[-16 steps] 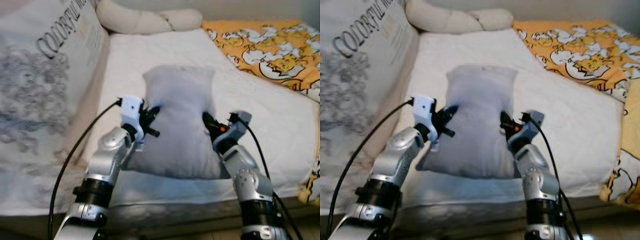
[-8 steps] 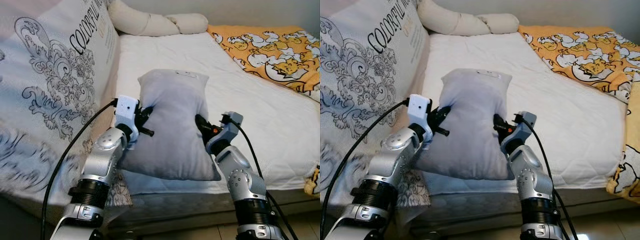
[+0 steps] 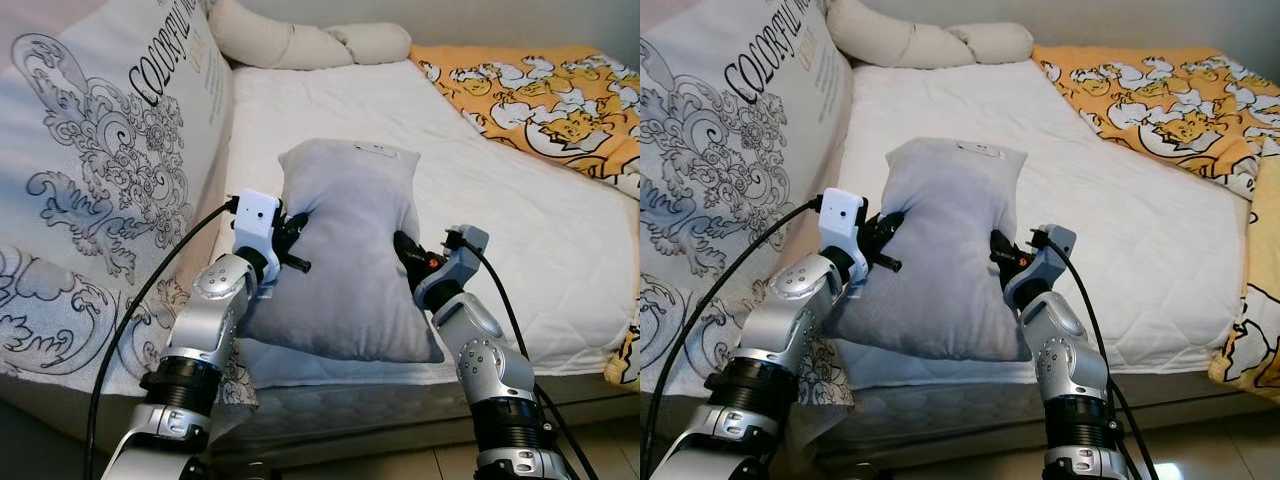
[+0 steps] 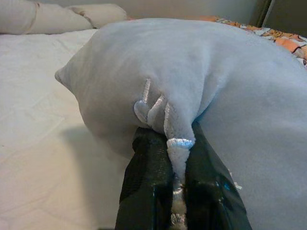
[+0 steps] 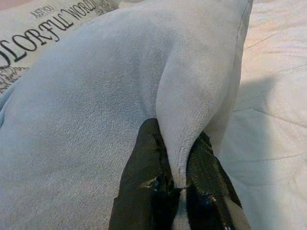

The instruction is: Clean up the room

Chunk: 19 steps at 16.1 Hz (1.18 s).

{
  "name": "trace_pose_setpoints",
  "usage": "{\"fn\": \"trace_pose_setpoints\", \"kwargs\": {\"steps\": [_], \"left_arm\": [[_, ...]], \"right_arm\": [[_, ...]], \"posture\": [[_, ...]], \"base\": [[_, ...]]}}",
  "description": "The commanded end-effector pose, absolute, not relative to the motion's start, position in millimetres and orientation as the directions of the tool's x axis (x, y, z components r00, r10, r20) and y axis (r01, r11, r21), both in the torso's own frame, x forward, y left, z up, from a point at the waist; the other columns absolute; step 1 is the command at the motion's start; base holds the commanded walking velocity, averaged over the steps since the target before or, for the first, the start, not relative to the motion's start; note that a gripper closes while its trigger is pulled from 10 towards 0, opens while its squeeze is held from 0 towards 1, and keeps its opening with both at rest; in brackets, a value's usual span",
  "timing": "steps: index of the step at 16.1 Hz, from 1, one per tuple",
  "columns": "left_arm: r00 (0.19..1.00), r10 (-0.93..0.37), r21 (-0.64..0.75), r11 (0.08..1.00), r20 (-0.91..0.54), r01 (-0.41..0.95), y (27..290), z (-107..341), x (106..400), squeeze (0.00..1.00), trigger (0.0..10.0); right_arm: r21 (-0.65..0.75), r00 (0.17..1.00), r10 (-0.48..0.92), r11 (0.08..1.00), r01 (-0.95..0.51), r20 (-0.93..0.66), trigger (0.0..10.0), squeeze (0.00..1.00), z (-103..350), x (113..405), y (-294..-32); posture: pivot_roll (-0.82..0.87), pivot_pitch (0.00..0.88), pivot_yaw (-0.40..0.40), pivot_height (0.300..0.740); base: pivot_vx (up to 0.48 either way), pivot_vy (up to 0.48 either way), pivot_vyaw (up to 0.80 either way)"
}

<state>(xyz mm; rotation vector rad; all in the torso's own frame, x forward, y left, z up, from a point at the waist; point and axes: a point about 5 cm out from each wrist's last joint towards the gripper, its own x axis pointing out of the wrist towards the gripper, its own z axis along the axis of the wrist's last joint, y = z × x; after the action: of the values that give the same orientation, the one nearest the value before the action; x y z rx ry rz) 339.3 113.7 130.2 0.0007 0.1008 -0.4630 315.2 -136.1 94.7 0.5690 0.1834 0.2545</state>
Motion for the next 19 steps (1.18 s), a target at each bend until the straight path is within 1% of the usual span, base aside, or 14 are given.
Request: {"fn": "trace_pose_setpoints", "kwargs": {"steps": [1, 3, 5, 8, 9, 10, 13, 15, 18, 19], "left_arm": [[0.898, -0.438, -0.006, 0.899, -0.034, 0.438, 112.3, 145.4, 345.3, 0.00, 10.0], [0.899, -0.437, -0.009, 0.899, -0.034, 0.437, 112.6, 145.2, 345.2, 0.00, 10.0], [0.902, -0.431, -0.009, 0.903, -0.033, 0.431, 114.1, 145.0, 344.8, 0.00, 10.0], [0.908, -0.417, -0.001, 0.909, -0.037, 0.417, 118.3, 144.2, 343.8, 0.00, 10.0], [0.912, -0.408, 0.007, 0.912, -0.048, 0.409, 120.0, 142.6, 343.4, 0.00, 10.0], [0.912, -0.407, 0.007, 0.913, -0.053, 0.408, 120.3, 141.3, 343.3, 0.00, 10.0], [0.908, -0.415, 0.009, 0.909, -0.059, 0.416, 118.4, 140.6, 343.6, 0.00, 10.0], [0.902, -0.427, 0.014, 0.904, -0.059, 0.428, 115.2, 141.5, 344.7, 0.00, 10.0], [0.902, -0.429, 0.016, 0.903, -0.060, 0.430, 115.6, 141.9, 345.6, 0.00, 10.0], [0.901, -0.429, 0.015, 0.902, -0.060, 0.431, 115.8, 141.9, 346.0, 0.00, 10.0]], "right_arm": [[0.534, 0.960, 0.263, 0.827, -0.175, -0.092, 10.0, 0.00, 97.6, 317.1, -141.6], [0.493, 0.959, 0.261, 0.852, -0.174, -0.112, 10.0, 0.00, 95.7, 317.7, -142.2], [0.453, 0.941, 0.317, 0.861, -0.233, -0.118, 10.0, 0.00, 95.8, 317.9, -136.0], [0.473, 0.930, 0.348, 0.843, -0.256, -0.118, 10.0, 0.00, 95.0, 318.9, -129.9], [0.493, 0.933, 0.329, 0.842, -0.220, -0.146, 10.0, 0.00, 90.1, 320.2, -132.2], [0.476, 0.931, 0.327, 0.853, -0.215, -0.165, 10.0, 0.00, 87.1, 320.6, -133.8], [0.460, 0.934, 0.318, 0.862, -0.213, -0.163, 10.0, 0.00, 87.3, 318.9, -137.4], [0.462, 0.946, 0.277, 0.870, -0.173, -0.167, 10.0, 0.00, 85.0, 318.9, -144.6], [0.465, 0.949, 0.277, 0.867, -0.180, -0.150, 10.0, 0.00, 87.7, 320.8, -143.9], [0.425, 0.942, 0.301, 0.879, -0.214, -0.148, 10.0, 0.00, 89.2, 320.8, -140.9]], "posture": [[0.08, 0.000, -0.003, 0.740], [0.08, 0.000, -0.009, 0.740], [0.09, 0.000, -0.017, 0.740], [0.11, 0.000, -0.028, 0.740], [0.11, 0.000, -0.029, 0.740], [0.10, 0.000, -0.026, 0.740], [0.09, 0.000, -0.018, 0.740], [0.09, 0.000, -0.008, 0.740], [0.08, 0.000, -0.001, 0.740], [0.08, 0.000, 0.002, 0.740]], "base": [[0.000, 0.000, 0.00], [0.000, 0.000, 0.00], [0.249, 0.000, 0.80], [0.255, 0.000, 0.80], [0.000, 0.000, 0.00], [0.000, 0.000, 0.00], [0.000, 0.000, 0.00], [0.000, 0.000, 0.00], [0.000, 0.000, 0.00], [0.000, 0.000, 0.00]]}}
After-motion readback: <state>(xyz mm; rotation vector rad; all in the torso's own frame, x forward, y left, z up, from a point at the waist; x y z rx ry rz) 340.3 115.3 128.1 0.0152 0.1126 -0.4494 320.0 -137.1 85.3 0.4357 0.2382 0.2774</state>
